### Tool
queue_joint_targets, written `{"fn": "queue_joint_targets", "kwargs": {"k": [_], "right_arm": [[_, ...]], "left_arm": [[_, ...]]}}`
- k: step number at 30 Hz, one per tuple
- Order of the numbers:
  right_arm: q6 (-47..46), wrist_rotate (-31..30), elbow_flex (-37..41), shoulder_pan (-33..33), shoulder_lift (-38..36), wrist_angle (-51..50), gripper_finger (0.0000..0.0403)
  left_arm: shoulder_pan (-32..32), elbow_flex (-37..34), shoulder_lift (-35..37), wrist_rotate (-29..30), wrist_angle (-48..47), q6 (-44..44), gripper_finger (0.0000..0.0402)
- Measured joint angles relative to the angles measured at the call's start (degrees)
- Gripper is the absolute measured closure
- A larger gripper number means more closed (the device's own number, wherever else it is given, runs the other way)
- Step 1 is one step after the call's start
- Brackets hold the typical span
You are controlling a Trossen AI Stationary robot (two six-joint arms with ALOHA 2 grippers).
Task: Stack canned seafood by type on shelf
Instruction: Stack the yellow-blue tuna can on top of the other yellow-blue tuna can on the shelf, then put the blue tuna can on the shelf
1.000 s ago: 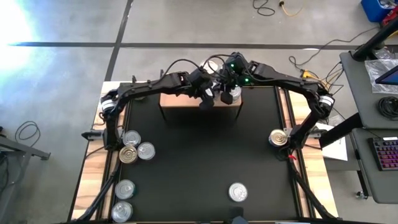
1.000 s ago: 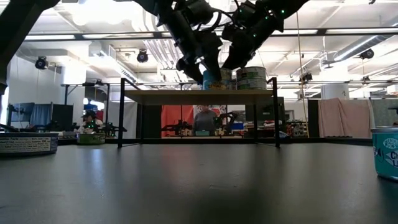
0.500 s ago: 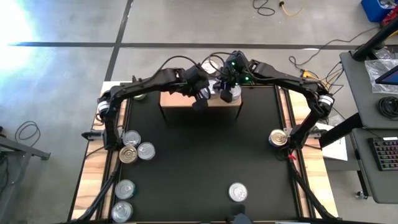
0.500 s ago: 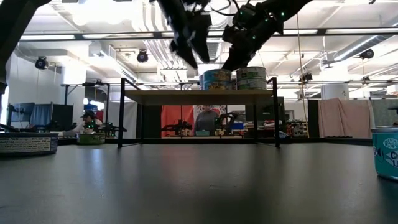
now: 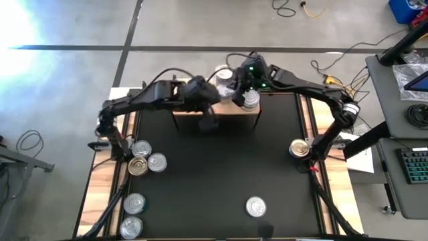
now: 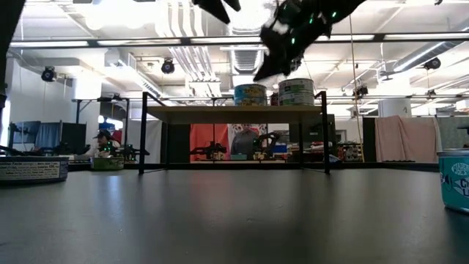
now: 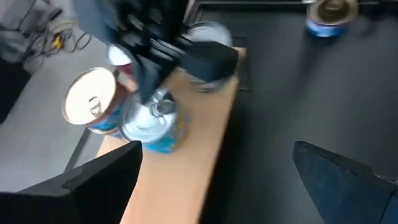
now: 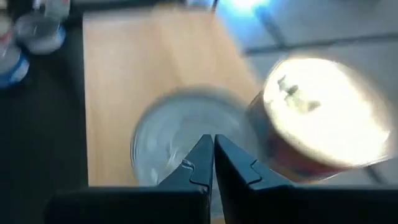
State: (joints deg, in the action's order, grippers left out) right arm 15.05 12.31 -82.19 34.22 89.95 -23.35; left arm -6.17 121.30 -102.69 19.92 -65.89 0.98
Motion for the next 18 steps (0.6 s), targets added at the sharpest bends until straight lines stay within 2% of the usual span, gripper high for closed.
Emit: {"fn": "queue_joint_targets", "kwargs": {"k": [4,8,12,15,18], "right_arm": [[-1.1,-5.4,-0.3,-3.7,-5.1,1.3,0.0394],[-5.5,-10.9,-0.3,-11.3,-9.1,1.4,0.0394],[-8.8,-22.4,-0.3,-22.0,-12.0,1.4,0.0394],[-12.7,-33.0,-0.4,-30.2,-12.5,0.0,0.0394],[-17.7,-43.9,-0.4,-37.6,-12.4,-2.8,0.0393]], "left_arm": [[2.9,-4.9,4.3,0.0,-2.8,-5.1,0.0002],[6.0,-15.5,10.7,0.1,-6.4,-15.1,0.0002],[9.6,-30.7,18.1,-1.0,-7.2,-27.1,0.0002],[10.7,-42.3,22.7,-6.5,-6.9,-36.3,0.0002],[11.0,-52.5,25.3,-7.4,-6.4,-42.2,0.0002]]}}
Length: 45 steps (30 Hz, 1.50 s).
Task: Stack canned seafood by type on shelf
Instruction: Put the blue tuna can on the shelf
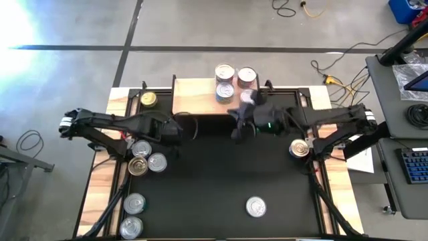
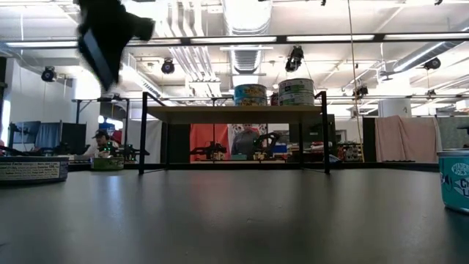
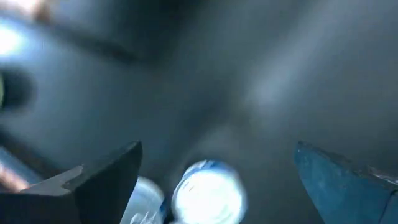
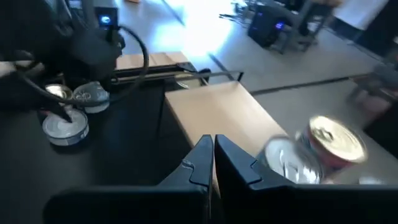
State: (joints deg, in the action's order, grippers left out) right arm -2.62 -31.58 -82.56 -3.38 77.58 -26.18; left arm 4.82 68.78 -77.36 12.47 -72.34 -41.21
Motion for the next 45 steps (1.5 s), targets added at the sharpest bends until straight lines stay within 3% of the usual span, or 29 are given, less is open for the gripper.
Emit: {"fn": "queue_joint_targets", "kwargs": {"k": [4,10,15,19,24,30,32,40,45], "right_arm": [[-7.7,-8.4,0.0,-7.9,0.2,-4.9,0.0387],[-17.6,-9.8,0.0,-14.2,0.5,-5.3,0.0386],[-18.7,-13.5,-0.1,-15.3,0.5,-4.4,0.0392],[-19.9,-13.6,-0.4,-14.8,0.5,-4.5,0.039],[-19.7,-13.6,-2.8,-14.7,0.5,-5.8,0.039],[-17.8,-13.6,-7.1,-13.4,0.5,-12.4,0.039],[-17.7,-13.6,-8.2,-12.4,0.5,-14.2,0.039],[-12.8,-13.6,-9.7,-9.1,0.5,-14.4,0.039],[-8.6,-13.5,-10.1,-6.5,0.5,-14.4,0.039]], "left_arm": [[0.1,-10.4,1.3,-3.5,0.5,-1.3,0.0002],[0.7,-18.9,-1.4,-13.1,1.4,-3.1,0.0002],[2.3,-19.7,-4.5,-12.3,3.2,-1.9,0.0004],[2.8,-17.4,-7.4,-7.8,3.2,-1.7,0.0025],[3.0,-13.9,-11.7,-7.8,-2.7,-0.1,0.0114],[4.1,-12.1,-13.5,-12.6,-5.0,1.3,0.0332],[4.0,-12.2,-13.5,-14.9,-3.4,1.5,0.0383],[3.0,-12.6,-17.0,-23.0,-1.2,5.8,0.04],[2.4,-11.8,-23.7,-22.5,1.2,11.0,0.0401]]}}
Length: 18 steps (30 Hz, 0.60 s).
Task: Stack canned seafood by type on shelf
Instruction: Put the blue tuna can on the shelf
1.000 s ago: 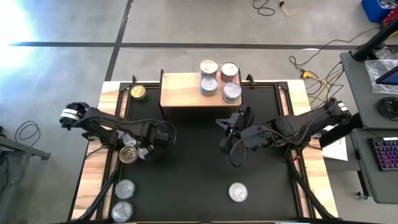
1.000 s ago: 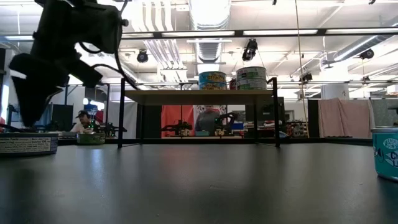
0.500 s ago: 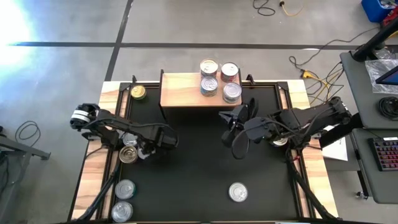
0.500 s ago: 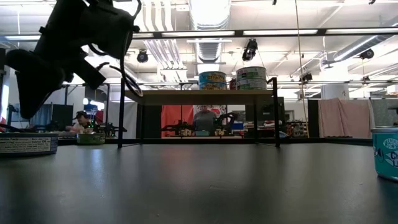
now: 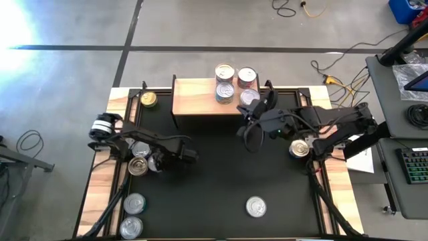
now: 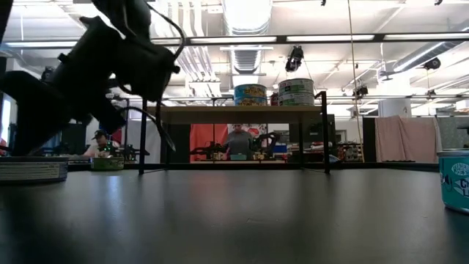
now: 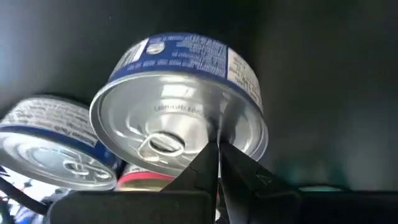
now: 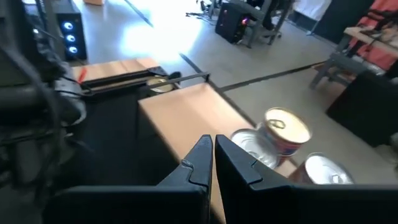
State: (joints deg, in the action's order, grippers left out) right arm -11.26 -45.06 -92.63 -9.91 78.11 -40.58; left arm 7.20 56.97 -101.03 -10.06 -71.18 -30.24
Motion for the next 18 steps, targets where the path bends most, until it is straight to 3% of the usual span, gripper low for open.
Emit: {"fn": "queue_joint_targets", "kwargs": {"k": [3,6,10,14,18], "right_arm": [[2.1,0.0,0.0,2.2,0.0,0.1,0.039],[3.2,1.0,0.0,4.8,0.1,0.1,0.039],[3.5,2.8,0.0,7.5,0.6,-0.1,0.039],[3.7,4.8,0.0,8.6,0.8,-1.7,0.039],[1.4,5.1,0.5,8.6,0.8,-5.6,0.039]], "left_arm": [[0.2,4.7,-1.6,7.0,1.4,3.3,0.0401],[0.1,13.0,-1.1,17.2,8.5,8.7,0.0402],[0.2,20.4,4.2,24.2,15.7,15.4,0.0402],[-0.1,19.8,8.3,29.1,17.2,19.7,0.0401],[-1.3,14.4,12.9,29.3,17.6,20.2,0.0399]]}}
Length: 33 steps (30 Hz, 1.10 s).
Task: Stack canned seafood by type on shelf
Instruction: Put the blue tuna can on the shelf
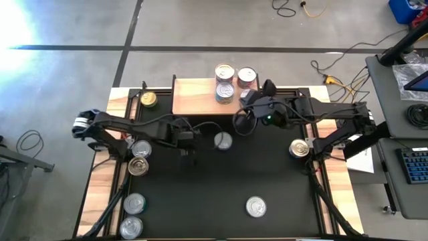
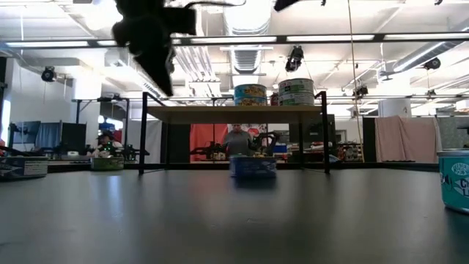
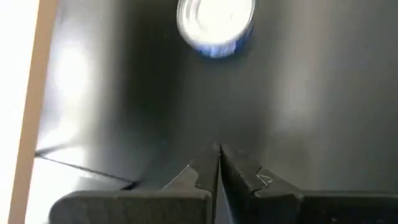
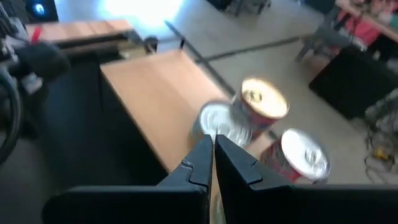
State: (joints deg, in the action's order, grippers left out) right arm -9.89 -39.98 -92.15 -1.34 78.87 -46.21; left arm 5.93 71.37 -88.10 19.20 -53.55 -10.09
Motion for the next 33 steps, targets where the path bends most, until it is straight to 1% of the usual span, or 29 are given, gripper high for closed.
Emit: {"fn": "queue_joint_targets", "kwargs": {"k": [2,5,7,9,11,14,16,21,25,27,29,31,33], "right_arm": [[-2.9,1.7,1.0,0.0,0.0,-1.9,0.039],[-6.2,8.6,3.8,-0.1,0.4,-2.8,0.039],[-8.7,13.2,6.4,-0.1,1.0,-2.8,0.039],[-11.8,16.2,9.0,-0.6,2.1,-2.6,0.039],[-15.3,16.7,11.1,-1.4,3.3,-2.4,0.039],[-21.3,16.6,13.3,-2.8,5.0,2.2,0.039],[-25.4,17.6,13.7,-3.3,6.8,5.1,0.039],[-31.7,24.3,12.8,-3.7,12.1,8.0,0.039],[-34.1,29.7,12.2,-3.6,15.9,7.7,0.039],[-33.7,31.1,12.1,-3.5,17.9,7.6,0.039],[-33.8,31.0,11.8,-3.5,19.5,7.7,0.039],[-33.8,30.8,11.4,-3.5,20.8,7.6,0.039],[-33.9,29.1,10.8,-3.5,22.0,7.7,0.039]], "left_arm": [[-0.2,-3.9,2.0,-0.1,1.4,-0.1,0.0391],[-0.2,-9.5,5.7,-0.4,4.8,-1.3,0.0374],[-0.2,-12.7,8.2,-1.7,7.1,-2.6,0.0362],[-0.1,-15.5,10.6,-2.7,8.7,-4.7,0.035],[0.2,-17.7,13.6,-2.8,10.0,-7.5,0.0337],[1.5,-20.5,18.2,-3.2,10.7,-12.5,0.0315],[2.5,-22.3,20.8,-3.3,10.8,-15.8,0.0299],[5.3,-27.5,26.5,-3.7,10.7,-23.3,0.025],[8.9,-31.1,28.5,-3.7,11.0,-28.4,0.0202],[11.8,-32.2,28.6,-3.7,11.7,-29.9,0.0178],[15.3,-32.3,28.4,-2.1,13.2,-31.4,0.0155],[18.8,-32.3,28.1,1.0,15.8,-32.7,0.0135],[21.7,-32.3,27.7,4.4,18.4,-33.8,0.0118]]}}
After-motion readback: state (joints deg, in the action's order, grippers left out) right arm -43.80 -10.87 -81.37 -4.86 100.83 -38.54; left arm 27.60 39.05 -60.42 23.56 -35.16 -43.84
